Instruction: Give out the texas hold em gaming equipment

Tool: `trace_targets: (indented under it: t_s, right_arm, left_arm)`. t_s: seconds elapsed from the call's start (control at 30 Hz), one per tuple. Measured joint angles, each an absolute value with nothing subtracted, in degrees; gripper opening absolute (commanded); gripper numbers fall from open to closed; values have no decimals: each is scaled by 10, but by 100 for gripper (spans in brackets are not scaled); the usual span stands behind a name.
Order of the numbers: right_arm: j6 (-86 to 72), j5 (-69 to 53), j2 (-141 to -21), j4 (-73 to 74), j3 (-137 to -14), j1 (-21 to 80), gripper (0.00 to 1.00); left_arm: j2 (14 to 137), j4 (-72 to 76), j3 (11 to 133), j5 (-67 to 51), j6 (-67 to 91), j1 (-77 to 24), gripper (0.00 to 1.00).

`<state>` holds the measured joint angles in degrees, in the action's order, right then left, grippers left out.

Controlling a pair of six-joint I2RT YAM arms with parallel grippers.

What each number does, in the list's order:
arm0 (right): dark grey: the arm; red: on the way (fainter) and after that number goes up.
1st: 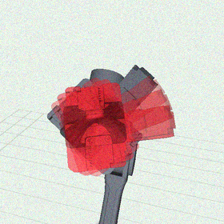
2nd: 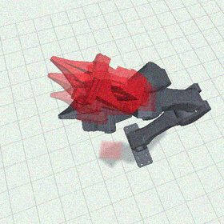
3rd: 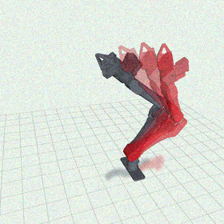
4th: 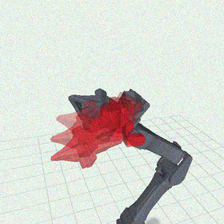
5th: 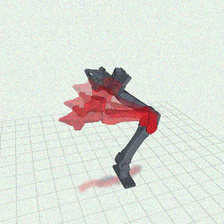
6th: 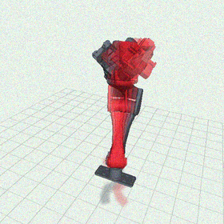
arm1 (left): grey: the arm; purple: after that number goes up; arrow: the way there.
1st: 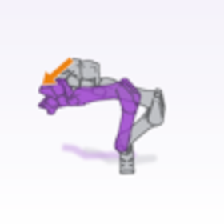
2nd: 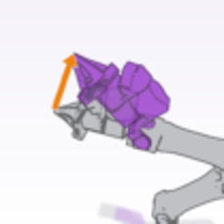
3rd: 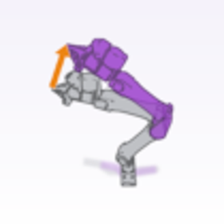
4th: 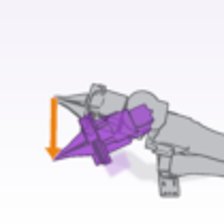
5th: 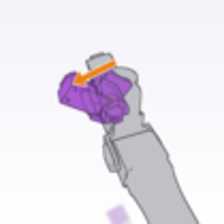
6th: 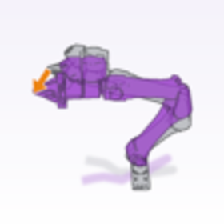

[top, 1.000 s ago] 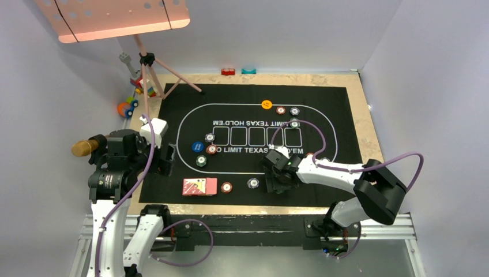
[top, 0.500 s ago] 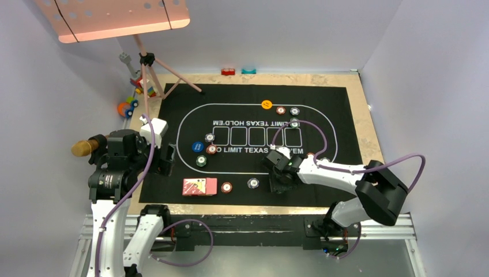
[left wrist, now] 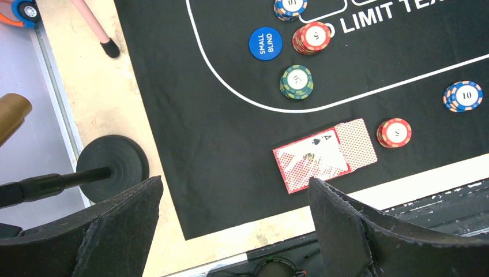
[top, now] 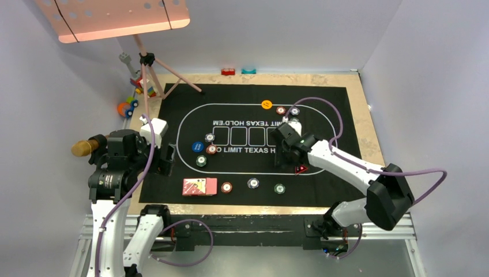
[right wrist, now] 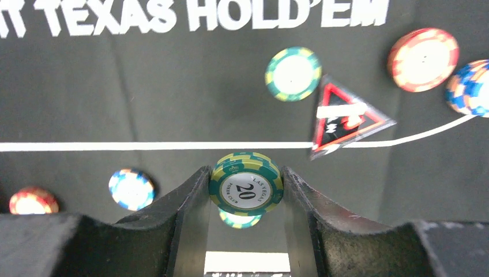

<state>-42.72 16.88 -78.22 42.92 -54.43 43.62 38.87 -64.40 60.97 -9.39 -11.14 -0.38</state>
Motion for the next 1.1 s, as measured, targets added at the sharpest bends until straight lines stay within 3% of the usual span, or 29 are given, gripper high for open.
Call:
trace_targets:
  t_s: [0.17,0.53,1.1]
  right_arm:
    - [-402,178,-805,417,-550,365,14]
    - [-383,185,-930,350,-569,339,14]
    - [-384,185,-936,319,-544,318,14]
  left_arm:
    - [389,-644,610,-94,-112,-4,100]
    - [387,-644,610,-94,-112,-4,100]
    - [386,-644,610,-93,-112,-4,100]
